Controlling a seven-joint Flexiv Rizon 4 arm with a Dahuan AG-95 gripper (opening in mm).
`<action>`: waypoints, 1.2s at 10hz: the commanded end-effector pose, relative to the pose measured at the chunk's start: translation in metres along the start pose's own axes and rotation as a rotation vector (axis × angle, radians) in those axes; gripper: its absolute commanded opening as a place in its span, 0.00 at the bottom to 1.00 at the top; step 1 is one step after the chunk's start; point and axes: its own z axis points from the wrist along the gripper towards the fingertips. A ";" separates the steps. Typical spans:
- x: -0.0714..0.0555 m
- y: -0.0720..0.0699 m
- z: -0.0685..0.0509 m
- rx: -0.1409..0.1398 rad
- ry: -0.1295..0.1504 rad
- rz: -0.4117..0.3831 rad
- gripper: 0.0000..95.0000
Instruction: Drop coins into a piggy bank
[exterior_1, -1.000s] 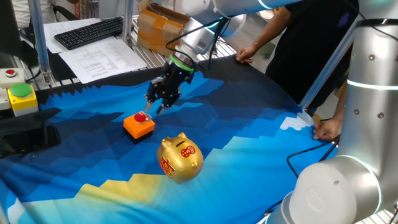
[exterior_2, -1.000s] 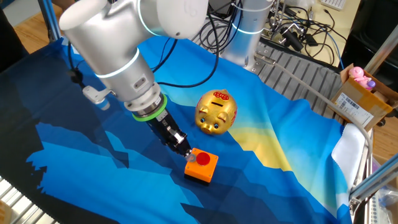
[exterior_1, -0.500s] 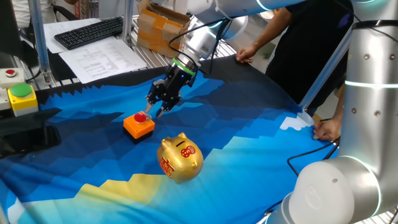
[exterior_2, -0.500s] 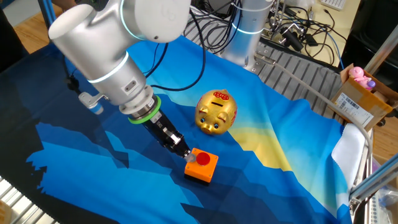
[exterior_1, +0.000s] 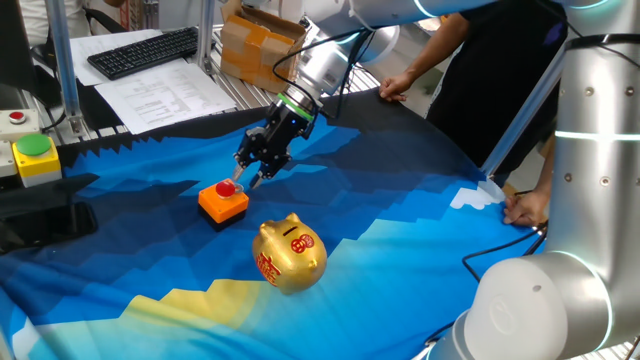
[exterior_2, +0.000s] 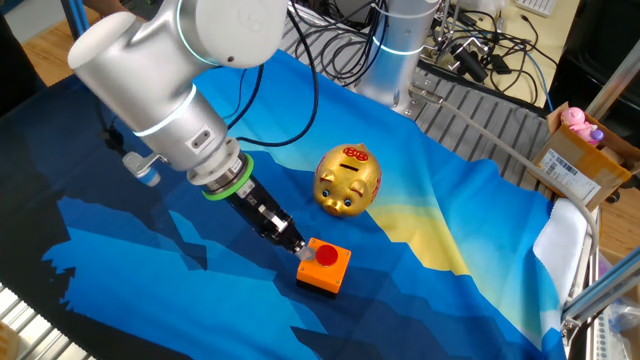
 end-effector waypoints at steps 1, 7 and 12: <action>0.001 0.000 -0.001 0.028 -0.014 0.009 0.40; 0.001 0.000 -0.001 0.027 0.076 -0.053 0.40; 0.001 0.000 0.000 0.004 0.111 -0.056 0.40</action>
